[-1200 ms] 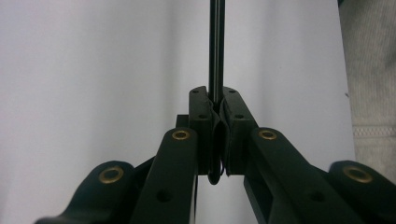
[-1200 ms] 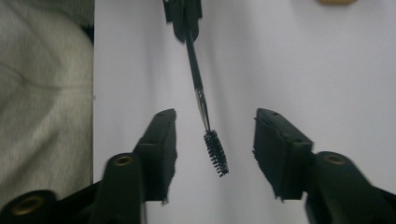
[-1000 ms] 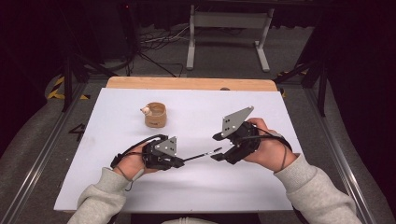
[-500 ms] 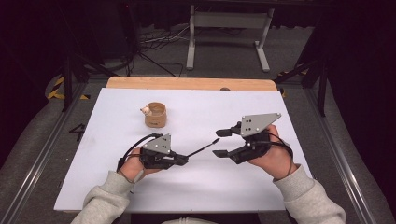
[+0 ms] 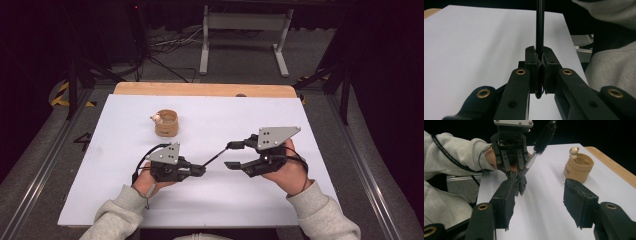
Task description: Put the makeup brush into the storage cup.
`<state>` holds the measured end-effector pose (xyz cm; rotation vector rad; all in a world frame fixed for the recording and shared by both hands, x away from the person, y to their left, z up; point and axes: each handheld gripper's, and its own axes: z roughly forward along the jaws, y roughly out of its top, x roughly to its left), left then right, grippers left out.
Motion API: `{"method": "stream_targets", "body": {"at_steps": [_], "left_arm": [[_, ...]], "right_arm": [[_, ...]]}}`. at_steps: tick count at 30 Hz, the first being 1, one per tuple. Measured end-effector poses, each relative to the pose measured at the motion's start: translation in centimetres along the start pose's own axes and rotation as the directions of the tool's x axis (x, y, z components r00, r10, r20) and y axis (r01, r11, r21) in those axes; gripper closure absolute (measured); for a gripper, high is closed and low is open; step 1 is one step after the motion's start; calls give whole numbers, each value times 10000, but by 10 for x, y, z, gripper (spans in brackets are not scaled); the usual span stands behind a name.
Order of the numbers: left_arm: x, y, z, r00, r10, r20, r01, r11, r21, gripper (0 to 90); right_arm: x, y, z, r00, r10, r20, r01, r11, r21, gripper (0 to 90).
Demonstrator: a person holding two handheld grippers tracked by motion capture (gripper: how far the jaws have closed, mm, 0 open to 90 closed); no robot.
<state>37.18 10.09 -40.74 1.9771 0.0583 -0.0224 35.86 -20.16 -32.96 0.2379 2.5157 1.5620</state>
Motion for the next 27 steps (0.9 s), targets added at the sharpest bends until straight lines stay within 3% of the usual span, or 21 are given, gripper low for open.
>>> {"method": "stream_targets", "body": {"at_steps": [12,18,27], "left_arm": [[-1,-3,7,9998,-113,140,120,9983,-570,850],[-2,-4,8,9999,-113,-50,109,9971,-758,850],[-3,-4,8,9998,-136,-138,124,9959,-892,849]], "right_arm": [[4,-4,11,9997,-129,-194,115,9974,-707,513],[6,-7,16,9995,-250,-204,226,9938,-1093,613],[7,-12,29,9986,40,-522,-111,9906,-1362,665]]}}
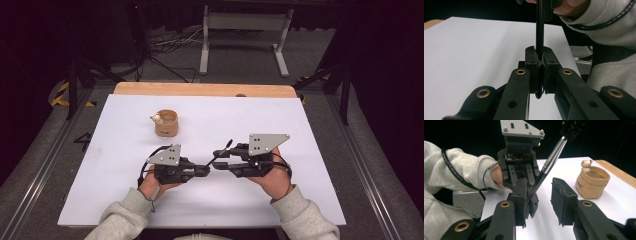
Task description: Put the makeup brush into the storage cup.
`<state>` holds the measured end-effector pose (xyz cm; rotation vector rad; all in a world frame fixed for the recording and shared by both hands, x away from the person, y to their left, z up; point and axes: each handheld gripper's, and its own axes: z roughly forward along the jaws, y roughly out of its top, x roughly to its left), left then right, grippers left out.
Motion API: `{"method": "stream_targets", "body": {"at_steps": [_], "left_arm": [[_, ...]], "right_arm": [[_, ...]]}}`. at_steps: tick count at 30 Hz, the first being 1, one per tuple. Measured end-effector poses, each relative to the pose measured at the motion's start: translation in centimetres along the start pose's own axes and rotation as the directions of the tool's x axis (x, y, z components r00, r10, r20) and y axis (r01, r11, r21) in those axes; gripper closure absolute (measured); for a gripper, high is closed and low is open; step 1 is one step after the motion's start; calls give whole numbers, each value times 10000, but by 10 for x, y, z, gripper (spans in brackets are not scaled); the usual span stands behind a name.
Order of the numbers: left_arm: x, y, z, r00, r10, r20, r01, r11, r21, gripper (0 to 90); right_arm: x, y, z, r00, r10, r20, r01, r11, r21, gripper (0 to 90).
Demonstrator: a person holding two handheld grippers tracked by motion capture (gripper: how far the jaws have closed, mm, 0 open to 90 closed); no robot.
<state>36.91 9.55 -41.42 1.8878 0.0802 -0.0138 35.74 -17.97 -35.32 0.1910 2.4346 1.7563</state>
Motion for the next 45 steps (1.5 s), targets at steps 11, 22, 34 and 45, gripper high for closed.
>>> {"method": "stream_targets", "body": {"at_steps": [11,22,34,45], "left_arm": [[0,-1,0,10000,38,65,-39,10000,51,849],[-2,-1,1,9996,250,99,-251,9996,96,845],[-1,6,-8,9997,160,-173,-148,9975,693,600],[-1,14,-25,9989,133,-448,-103,9978,651,556]], "right_arm": [[0,-4,5,9993,240,-276,-252,9986,-456,797],[-1,-2,6,9953,668,-698,-711,9957,-599,850],[0,7,5,9949,667,-761,-685,9974,-211,855],[-1,9,8,9955,702,-643,-643,9939,895,854]]}}
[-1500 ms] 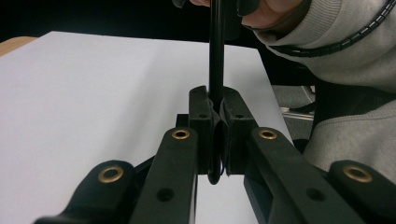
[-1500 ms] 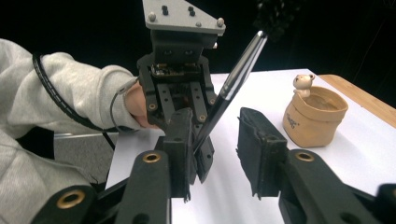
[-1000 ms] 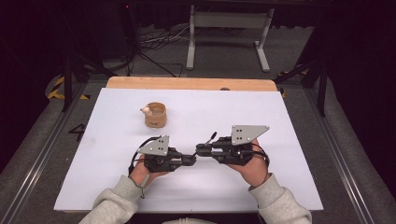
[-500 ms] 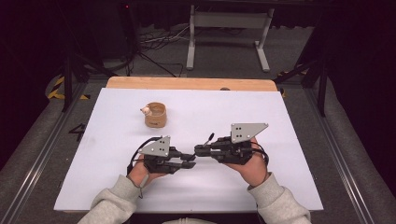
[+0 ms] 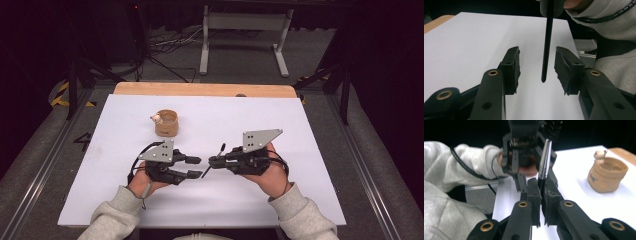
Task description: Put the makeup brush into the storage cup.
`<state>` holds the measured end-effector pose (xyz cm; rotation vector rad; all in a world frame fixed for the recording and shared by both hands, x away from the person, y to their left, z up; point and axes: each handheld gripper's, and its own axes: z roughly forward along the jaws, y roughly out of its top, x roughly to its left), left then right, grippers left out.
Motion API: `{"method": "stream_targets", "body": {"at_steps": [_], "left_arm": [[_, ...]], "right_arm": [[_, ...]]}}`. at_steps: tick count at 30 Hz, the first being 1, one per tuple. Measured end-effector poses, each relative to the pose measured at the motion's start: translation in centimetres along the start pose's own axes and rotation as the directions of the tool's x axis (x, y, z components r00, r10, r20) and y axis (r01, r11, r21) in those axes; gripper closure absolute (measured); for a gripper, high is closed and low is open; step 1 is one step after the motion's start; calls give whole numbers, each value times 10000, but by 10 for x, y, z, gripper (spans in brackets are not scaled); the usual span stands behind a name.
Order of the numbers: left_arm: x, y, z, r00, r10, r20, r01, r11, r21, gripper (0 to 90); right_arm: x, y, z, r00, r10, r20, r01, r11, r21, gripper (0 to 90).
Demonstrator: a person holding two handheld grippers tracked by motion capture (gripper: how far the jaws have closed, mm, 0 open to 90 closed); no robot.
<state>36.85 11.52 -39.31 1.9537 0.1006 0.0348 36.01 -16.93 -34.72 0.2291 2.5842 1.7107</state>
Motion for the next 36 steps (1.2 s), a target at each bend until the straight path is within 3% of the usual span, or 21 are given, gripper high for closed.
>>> {"method": "stream_targets", "body": {"at_steps": [9,17,27,36], "left_arm": [[-2,4,-3,10000,24,10,-24,10000,57,555],[-1,4,8,9999,-50,123,40,9969,791,556],[-3,3,19,9987,-95,500,18,9883,1524,566],[-4,3,27,9982,-161,572,45,9802,1978,596]], "right_arm": [[-2,-1,9,10000,75,19,-76,9945,1042,855],[-5,0,16,9999,136,-92,-116,9811,1932,854],[-4,3,22,9996,-8,-269,76,9676,2524,854],[-4,10,25,9991,-134,-403,248,9538,2996,854]]}}
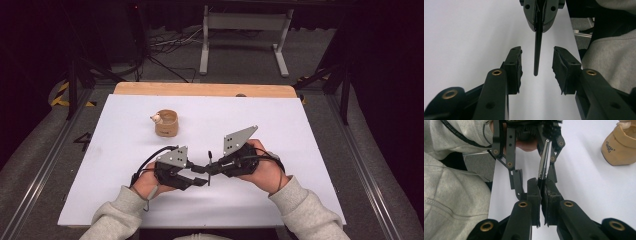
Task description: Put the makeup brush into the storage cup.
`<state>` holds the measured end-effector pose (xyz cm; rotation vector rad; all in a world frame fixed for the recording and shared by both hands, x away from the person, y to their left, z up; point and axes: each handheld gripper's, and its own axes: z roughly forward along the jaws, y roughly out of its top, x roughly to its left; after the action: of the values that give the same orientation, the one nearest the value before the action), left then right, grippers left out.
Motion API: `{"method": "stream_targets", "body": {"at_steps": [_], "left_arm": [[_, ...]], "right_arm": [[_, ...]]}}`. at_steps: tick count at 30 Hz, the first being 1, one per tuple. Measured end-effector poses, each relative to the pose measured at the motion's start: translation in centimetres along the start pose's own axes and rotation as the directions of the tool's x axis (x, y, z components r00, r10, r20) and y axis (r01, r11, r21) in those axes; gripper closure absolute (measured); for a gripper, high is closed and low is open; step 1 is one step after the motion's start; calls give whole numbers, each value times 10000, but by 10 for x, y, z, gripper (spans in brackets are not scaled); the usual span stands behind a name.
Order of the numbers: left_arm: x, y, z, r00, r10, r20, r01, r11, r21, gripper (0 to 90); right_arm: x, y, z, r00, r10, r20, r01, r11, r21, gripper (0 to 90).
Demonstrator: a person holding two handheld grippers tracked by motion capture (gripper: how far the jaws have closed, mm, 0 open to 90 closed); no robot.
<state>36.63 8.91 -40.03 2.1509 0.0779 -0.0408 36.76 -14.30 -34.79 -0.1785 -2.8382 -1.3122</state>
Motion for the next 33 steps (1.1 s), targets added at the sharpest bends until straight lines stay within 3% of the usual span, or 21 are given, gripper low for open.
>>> {"method": "stream_targets", "body": {"at_steps": [6,17,24,33], "left_arm": [[-1,1,5,9999,-148,36,147,9996,221,612],[-2,2,7,10000,-47,41,46,9995,313,705],[-4,2,8,9998,192,-102,-188,9989,434,810],[-3,2,7,9996,180,-198,-170,9987,475,843]], "right_arm": [[-1,4,1,9999,-108,-91,110,9998,192,854],[-1,8,8,9994,-192,-289,203,9991,363,853],[-1,8,9,9992,-229,-319,240,9992,328,852],[-1,7,10,9990,-298,-335,304,9994,182,841]]}}
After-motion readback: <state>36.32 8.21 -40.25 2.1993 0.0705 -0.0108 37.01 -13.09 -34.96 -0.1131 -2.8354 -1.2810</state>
